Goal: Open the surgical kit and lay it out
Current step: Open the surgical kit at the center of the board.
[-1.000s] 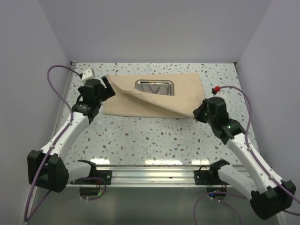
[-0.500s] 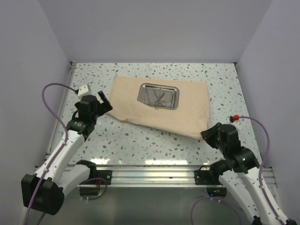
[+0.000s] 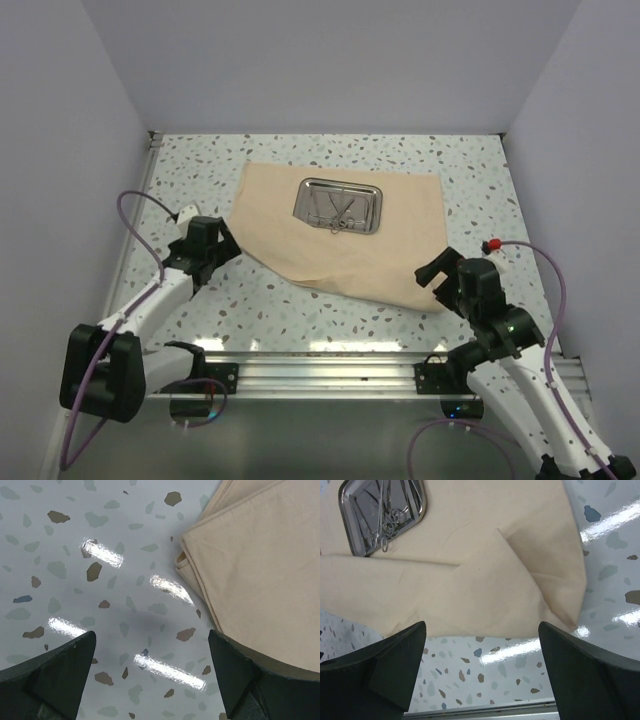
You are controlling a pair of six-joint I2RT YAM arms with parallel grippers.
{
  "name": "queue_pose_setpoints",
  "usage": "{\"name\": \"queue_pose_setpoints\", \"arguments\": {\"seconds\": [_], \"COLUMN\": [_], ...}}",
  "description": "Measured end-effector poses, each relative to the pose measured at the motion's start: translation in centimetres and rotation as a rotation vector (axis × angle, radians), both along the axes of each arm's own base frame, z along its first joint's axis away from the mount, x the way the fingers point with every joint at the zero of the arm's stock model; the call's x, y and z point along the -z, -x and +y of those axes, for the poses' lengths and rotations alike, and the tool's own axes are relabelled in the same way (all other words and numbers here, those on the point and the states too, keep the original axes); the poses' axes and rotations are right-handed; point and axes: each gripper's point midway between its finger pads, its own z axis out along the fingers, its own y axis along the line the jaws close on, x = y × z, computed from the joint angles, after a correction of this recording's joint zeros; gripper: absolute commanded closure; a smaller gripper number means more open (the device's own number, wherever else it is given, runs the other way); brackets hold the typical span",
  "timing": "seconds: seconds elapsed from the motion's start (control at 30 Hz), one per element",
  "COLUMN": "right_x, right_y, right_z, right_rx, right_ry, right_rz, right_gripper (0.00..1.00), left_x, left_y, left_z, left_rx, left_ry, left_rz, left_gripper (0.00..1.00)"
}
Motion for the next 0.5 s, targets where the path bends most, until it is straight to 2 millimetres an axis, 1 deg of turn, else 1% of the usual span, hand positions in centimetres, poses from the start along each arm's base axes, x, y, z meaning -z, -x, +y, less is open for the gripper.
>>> {"name": "queue_pose_setpoints", "arguments": {"seconds": [0.07, 0.13, 0.2, 0.33, 0.5], "right_x": [-0.3, -0.5, -0.8, -1.2, -1.8], "right_y": [-0.3, -0.5, -0.7, -1.0, -1.5], "right_z": [0.2, 0.3, 0.3, 0.8, 1.2], "right_rx": [-0.017, -0.028, -0.041, -0.071, -0.094], "right_ry": [0.003, 0.009, 0.016, 0.017, 0.012], "right_rz": [-0.017, -0.032, -0.045, -0.067, -0.102], "right_gripper": [0.02, 0.01, 0.02, 0.02, 0.02], "left_x": [1.0, 1.4, 1.3, 0.8, 1.2], "left_y": [-0.5, -1.2, -2.2, -4.1, -5.4], "left_z": [0.4, 0.6, 0.7, 0.3, 0.0], "left_rx": [-0.016, -0.031, -0.041, -0.044, -0.040], "left_ry": [0.000, 0.008, 0.023, 0.051, 0.060], "left_rz": [0.020, 0.015, -0.020, -0.094, -0.124], "left_gripper": [0.04, 0.08, 0.12, 0.14, 0.16]}}
